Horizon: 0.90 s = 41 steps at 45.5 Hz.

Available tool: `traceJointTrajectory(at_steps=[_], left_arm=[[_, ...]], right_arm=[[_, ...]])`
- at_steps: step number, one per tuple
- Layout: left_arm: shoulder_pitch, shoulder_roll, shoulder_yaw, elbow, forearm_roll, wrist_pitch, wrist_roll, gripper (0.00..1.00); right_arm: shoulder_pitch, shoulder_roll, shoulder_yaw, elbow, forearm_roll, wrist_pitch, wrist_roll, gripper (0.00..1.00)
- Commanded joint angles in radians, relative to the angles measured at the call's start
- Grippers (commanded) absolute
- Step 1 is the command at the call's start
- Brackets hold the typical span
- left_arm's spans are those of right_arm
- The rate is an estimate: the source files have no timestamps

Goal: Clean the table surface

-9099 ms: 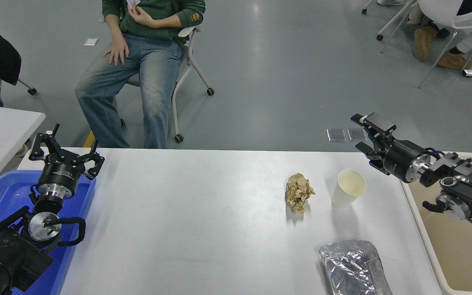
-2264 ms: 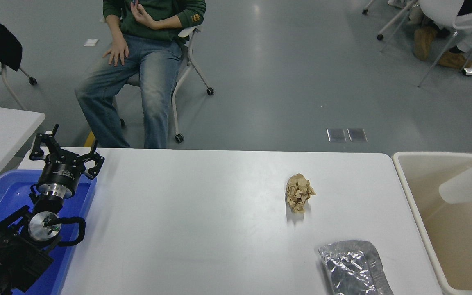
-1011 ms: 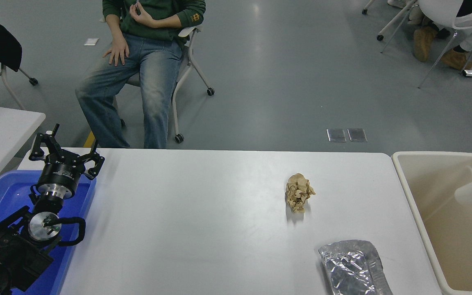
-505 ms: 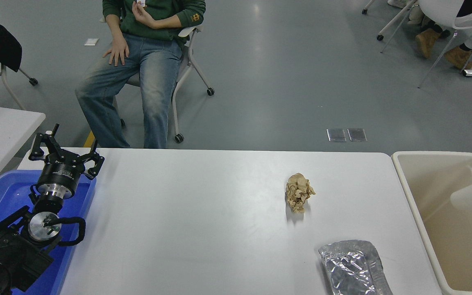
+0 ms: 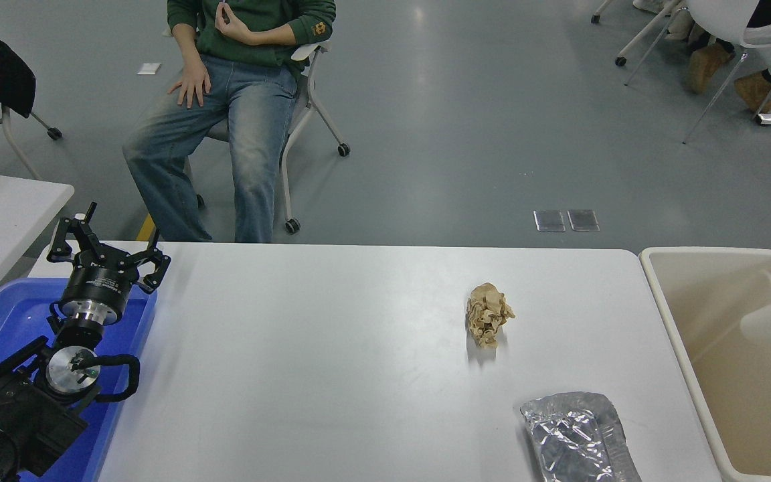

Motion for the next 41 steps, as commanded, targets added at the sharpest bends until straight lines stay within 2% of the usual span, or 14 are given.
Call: traceJointTrajectory(at_steps=[1, 2, 18, 41], left_arm=[[0.0, 0.0, 0.0, 0.0, 0.0, 0.0, 0.0, 1.0], [0.0, 0.0, 0.0, 0.0, 0.0, 0.0, 0.0, 1.0], [0.0, -0.001, 0.0, 0.0, 0.0, 0.0, 0.0, 1.0], [0.0, 0.0, 0.0, 0.0, 0.0, 0.0, 0.0, 1.0]], right_arm=[[0.0, -0.001, 0.002, -0.004, 0.0, 0.003, -0.011, 0.81], [0.0, -0.003, 0.002, -0.004, 0.0, 0.003, -0.012, 1.0], [0.001, -0.011, 0.007, -0.007, 0.036, -0.002, -0.014, 1.0], [0.058, -0.031, 0.022, -0.033, 0.206, 0.008, -0.012, 1.0]])
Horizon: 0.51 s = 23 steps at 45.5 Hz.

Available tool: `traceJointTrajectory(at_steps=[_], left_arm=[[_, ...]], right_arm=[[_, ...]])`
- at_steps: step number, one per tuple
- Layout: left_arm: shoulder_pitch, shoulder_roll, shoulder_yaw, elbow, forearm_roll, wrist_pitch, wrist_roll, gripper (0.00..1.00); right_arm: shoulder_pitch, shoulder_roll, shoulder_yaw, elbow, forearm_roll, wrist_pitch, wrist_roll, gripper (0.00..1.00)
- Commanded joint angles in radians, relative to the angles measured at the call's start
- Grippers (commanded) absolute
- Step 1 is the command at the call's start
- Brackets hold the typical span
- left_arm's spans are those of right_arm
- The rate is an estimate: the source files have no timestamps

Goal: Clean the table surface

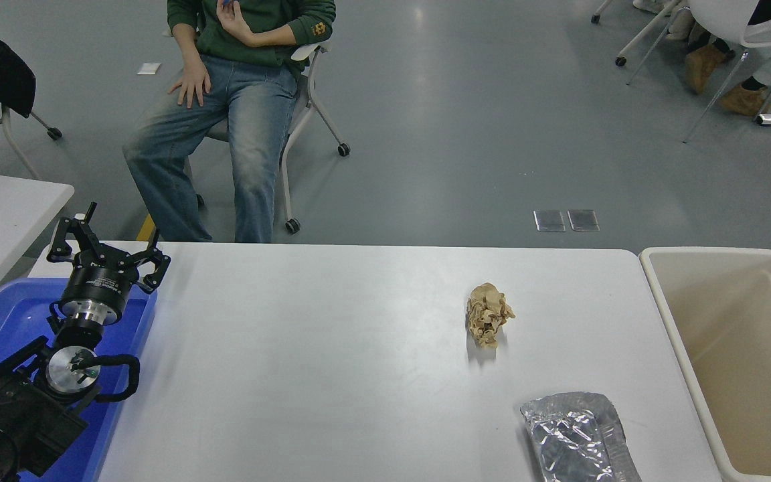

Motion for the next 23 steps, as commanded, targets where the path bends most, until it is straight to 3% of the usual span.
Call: traceJointTrajectory(at_steps=[1, 11, 23], left_arm=[[0.0, 0.0, 0.0, 0.0, 0.0, 0.0, 0.0, 1.0], [0.0, 0.0, 0.0, 0.0, 0.0, 0.0, 0.0, 1.0], [0.0, 0.0, 0.0, 0.0, 0.0, 0.0, 0.0, 1.0]], right_arm=[[0.037, -0.02, 0.009, -0.004, 0.088, 0.013, 0.0, 1.0], [0.059, -0.048, 0.043, -0.01, 0.213, 0.03, 0.0, 1.0], [0.06, -0.059, 0.214, 0.009, 0.23, 0.031, -0.005, 1.0]])
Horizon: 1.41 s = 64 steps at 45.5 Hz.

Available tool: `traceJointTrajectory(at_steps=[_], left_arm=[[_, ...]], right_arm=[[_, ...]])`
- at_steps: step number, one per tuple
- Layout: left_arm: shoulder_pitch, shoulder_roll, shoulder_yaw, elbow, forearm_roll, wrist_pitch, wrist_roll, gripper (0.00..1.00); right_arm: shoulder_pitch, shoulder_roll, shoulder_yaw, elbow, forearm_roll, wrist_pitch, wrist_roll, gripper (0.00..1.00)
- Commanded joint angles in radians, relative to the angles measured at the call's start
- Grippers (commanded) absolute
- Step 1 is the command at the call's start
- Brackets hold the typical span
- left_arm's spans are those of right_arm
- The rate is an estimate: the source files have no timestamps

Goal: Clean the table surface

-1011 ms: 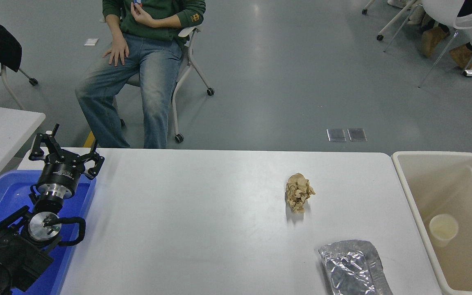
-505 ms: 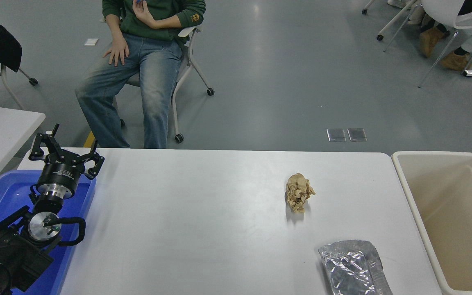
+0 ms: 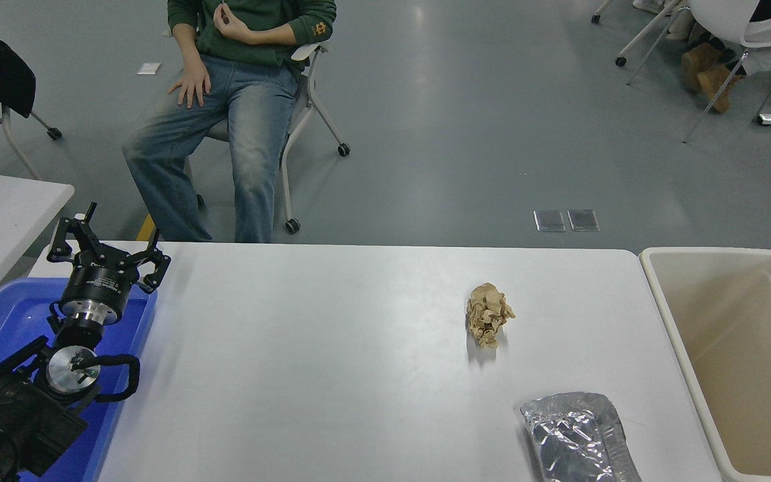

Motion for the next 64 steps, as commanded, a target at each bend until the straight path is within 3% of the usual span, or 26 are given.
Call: traceJointTrajectory(at_steps=[1, 17, 23, 26, 40, 54, 64], left_arm=[[0.0, 0.0, 0.0, 0.0, 0.0, 0.0, 0.0, 1.0], [0.0, 0.0, 0.0, 0.0, 0.0, 0.0, 0.0, 1.0], [0.0, 0.0, 0.0, 0.0, 0.0, 0.0, 0.0, 1.0], [0.0, 0.0, 0.0, 0.0, 0.0, 0.0, 0.0, 1.0], [0.0, -0.001, 0.0, 0.0, 0.0, 0.0, 0.0, 1.0], [0.0, -0.001, 0.0, 0.0, 0.0, 0.0, 0.0, 1.0], [0.0, 0.0, 0.0, 0.0, 0.0, 0.0, 0.0, 1.0]], right_arm=[[0.007, -0.014, 0.167, 0.025, 0.04, 0.009, -0.004, 1.0], [-0.017, -0.114, 0.637, 0.425, 0.038, 0.087, -0.033, 1.0], [-0.031, -0.135, 0.726, 0.509, 0.04, 0.09, -0.212, 1.0], [-0.037, -0.134, 0.781, 0.538, 0.041, 0.113, -0.251, 1.0], [-0.134, -0.057, 1.134, 0.721, 0.095, 0.328, -0.246, 1.0], [-0.168, 0.165, 1.184, 0.718, 0.103, 0.332, -0.159, 1.0], [-0.168, 0.26, 1.181, 0.674, 0.101, 0.329, -0.151, 1.0]])
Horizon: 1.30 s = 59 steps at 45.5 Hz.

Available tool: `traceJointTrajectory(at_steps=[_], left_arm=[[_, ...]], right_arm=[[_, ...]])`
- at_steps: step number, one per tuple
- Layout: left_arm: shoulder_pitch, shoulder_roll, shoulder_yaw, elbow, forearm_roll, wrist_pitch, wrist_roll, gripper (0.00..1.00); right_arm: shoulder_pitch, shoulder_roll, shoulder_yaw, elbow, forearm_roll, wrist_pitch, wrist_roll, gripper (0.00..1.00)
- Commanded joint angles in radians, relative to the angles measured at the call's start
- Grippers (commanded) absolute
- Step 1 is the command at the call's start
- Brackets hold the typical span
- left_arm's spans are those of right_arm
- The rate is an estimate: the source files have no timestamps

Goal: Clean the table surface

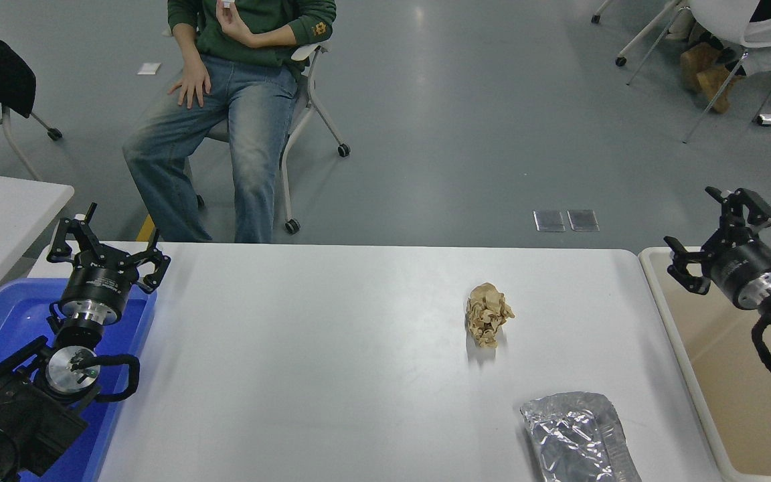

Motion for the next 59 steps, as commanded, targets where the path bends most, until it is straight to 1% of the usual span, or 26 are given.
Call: traceJointTrajectory(at_steps=[1, 10, 14, 20, 23, 37, 47, 52, 59], left_arm=[[0.0, -0.001, 0.0, 0.0, 0.0, 0.0, 0.0, 1.0], [0.0, 0.0, 0.0, 0.0, 0.0, 0.0, 0.0, 1.0], [0.0, -0.001, 0.0, 0.0, 0.0, 0.0, 0.0, 1.0], [0.0, 0.0, 0.0, 0.0, 0.0, 0.0, 0.0, 1.0], [0.0, 0.0, 0.0, 0.0, 0.0, 0.0, 0.0, 1.0], [0.0, -0.001, 0.0, 0.0, 0.0, 0.0, 0.0, 1.0], [0.0, -0.001, 0.0, 0.0, 0.0, 0.0, 0.0, 1.0], [0.0, -0.001, 0.0, 0.0, 0.0, 0.0, 0.0, 1.0], [0.0, 0.0, 0.0, 0.0, 0.0, 0.0, 0.0, 1.0]], right_arm=[[-0.008, 0.118, 0.022, -0.043, -0.001, 0.011, 0.023, 1.0], [0.021, 0.143, -0.001, -0.159, -0.01, 0.021, 0.055, 1.0], [0.025, 0.143, -0.032, -0.186, -0.01, 0.027, 0.101, 1.0], [0.026, 0.143, -0.076, -0.193, -0.01, 0.063, 0.198, 1.0], [0.029, 0.144, -0.086, -0.199, -0.01, 0.065, 0.222, 1.0], [0.072, 0.135, -0.181, -0.206, -0.01, 0.06, 0.222, 1.0], [0.074, 0.132, -0.181, -0.198, -0.006, 0.063, 0.219, 1.0], [0.069, 0.108, -0.182, -0.187, -0.006, 0.065, 0.219, 1.0], [0.067, 0.098, -0.245, -0.186, -0.01, 0.068, 0.215, 1.0]])
